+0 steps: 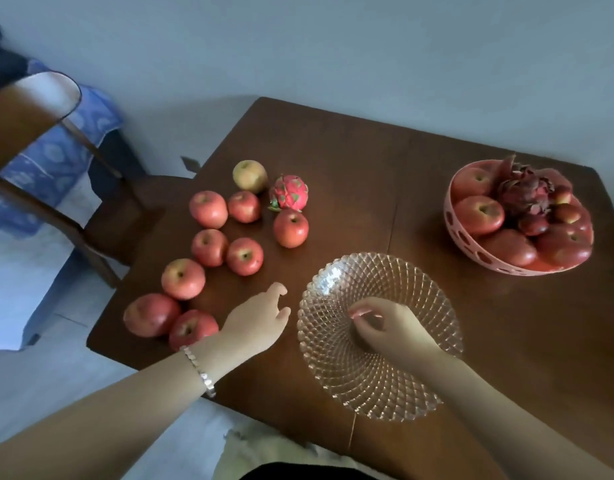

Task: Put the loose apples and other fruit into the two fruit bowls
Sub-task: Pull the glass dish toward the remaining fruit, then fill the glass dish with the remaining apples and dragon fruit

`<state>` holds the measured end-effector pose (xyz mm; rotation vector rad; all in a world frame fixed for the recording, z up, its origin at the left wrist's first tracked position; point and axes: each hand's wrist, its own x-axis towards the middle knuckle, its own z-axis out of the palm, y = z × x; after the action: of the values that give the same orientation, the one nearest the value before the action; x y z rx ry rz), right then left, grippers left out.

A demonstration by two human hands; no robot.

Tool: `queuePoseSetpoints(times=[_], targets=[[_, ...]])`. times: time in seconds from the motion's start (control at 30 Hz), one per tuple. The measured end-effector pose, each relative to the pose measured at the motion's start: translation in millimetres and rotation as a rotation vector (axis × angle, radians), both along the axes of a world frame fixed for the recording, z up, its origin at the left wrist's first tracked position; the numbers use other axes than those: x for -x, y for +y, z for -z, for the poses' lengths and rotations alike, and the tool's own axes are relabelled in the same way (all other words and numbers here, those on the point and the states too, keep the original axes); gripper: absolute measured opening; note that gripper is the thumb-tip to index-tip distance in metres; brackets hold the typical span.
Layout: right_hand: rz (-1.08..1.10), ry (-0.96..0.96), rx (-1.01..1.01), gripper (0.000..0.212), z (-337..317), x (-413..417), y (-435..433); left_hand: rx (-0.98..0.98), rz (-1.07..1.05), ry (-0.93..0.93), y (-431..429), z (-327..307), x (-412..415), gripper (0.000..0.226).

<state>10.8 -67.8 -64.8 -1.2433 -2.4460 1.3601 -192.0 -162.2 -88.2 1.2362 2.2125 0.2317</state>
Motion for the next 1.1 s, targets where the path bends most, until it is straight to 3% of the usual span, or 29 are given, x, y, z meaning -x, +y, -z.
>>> queuePoseSetpoints(times=[0.1,0.17,0.23,0.37,0.47,0.57,0.7,0.9,1.1], targets=[[0.051,0.047,-0.051,0.018,-0.7,61.7,-15.1,-0.134,0.014,0.281,-19.4,-11.0,67.3,0.028],[0.011,0.055,-0.056,0.021,1.4,107.6,-29.5,-0.007,-0.029,0.384,-37.7,-12.1,112.1,0.034],[-0.128,-0.018,-0.041,0.035,7.6,145.5,-46.8,0.142,-0.106,0.340,-53.5,-7.5,142.3,0.046],[-0.455,-0.318,-0.058,0.080,37.8,214.6,-85.1,0.351,-0.138,0.081,-76.6,9.2,181.4,0.062],[-0.498,-0.419,-0.109,0.084,59.3,245.2,-104.2,0.399,-0.103,-0.017,-85.9,21.4,188.1,0.068],[-0.400,-0.399,-0.093,0.075,70.1,247.5,-108.2,0.355,-0.096,0.057,-87.1,22.8,185.4,0.073],[-0.137,-0.233,0.115,0.071,61.4,219.2,-91.5,0.375,-0.011,0.107,-80.9,14.1,170.8,0.082],[0.151,0.063,0.114,0.065,23.5,134.0,-43.3,0.156,0.040,-0.154,-35.2,-17.9,122.0,0.069],[0.567,-0.036,0.064,0.078,42.7,28.7,-8.9,0.005,0.060,-0.224,6.5,-30.1,65.6,0.059]])
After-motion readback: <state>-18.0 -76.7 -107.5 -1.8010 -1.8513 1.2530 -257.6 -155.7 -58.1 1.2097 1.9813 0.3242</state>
